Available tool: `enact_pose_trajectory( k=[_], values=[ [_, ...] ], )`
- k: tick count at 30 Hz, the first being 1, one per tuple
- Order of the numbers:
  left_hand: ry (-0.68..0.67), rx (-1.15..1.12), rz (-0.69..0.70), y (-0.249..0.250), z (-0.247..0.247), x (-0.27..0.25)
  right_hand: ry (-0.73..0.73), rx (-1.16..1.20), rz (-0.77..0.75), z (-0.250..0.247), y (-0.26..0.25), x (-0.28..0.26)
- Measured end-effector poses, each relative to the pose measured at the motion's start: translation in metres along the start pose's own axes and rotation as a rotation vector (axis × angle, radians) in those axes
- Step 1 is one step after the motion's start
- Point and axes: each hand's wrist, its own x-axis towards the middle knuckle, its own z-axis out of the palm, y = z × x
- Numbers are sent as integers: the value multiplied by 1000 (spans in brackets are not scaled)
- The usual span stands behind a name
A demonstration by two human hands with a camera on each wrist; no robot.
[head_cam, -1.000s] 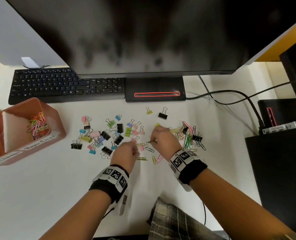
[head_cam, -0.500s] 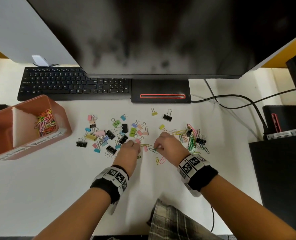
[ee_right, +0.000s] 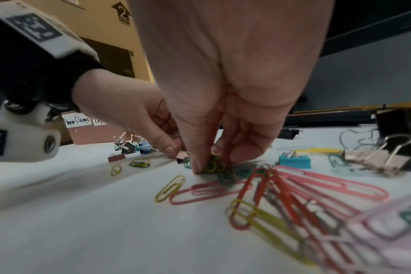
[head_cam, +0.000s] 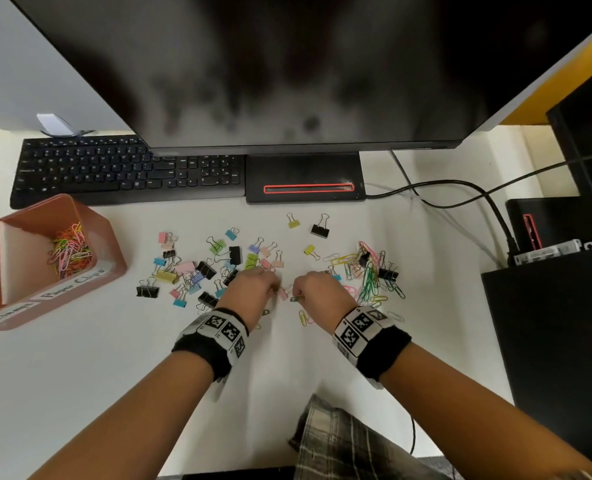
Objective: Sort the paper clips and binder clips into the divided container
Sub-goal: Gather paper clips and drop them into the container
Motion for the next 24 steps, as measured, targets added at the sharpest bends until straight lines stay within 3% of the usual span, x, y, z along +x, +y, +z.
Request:
enact_pose_trajectory(
  k=[8,13,16,19,24],
  values=[
    [27,50,31,-1,2,4,-5,162,-27,-34,18,-28],
    [127,-134,76,-1,-19,-14,-106,166,-82,-23,9,-46],
    [-4,-171,5,-11,-25,-41,-135,121,-62,-9,2,-53],
    [-115,-165,-85,-22,-15,-64,-74,128,13,5,-4,-51],
    [-47,-153,-96,-20,1,-59,6,163,77,15,-7,-37]
  ],
)
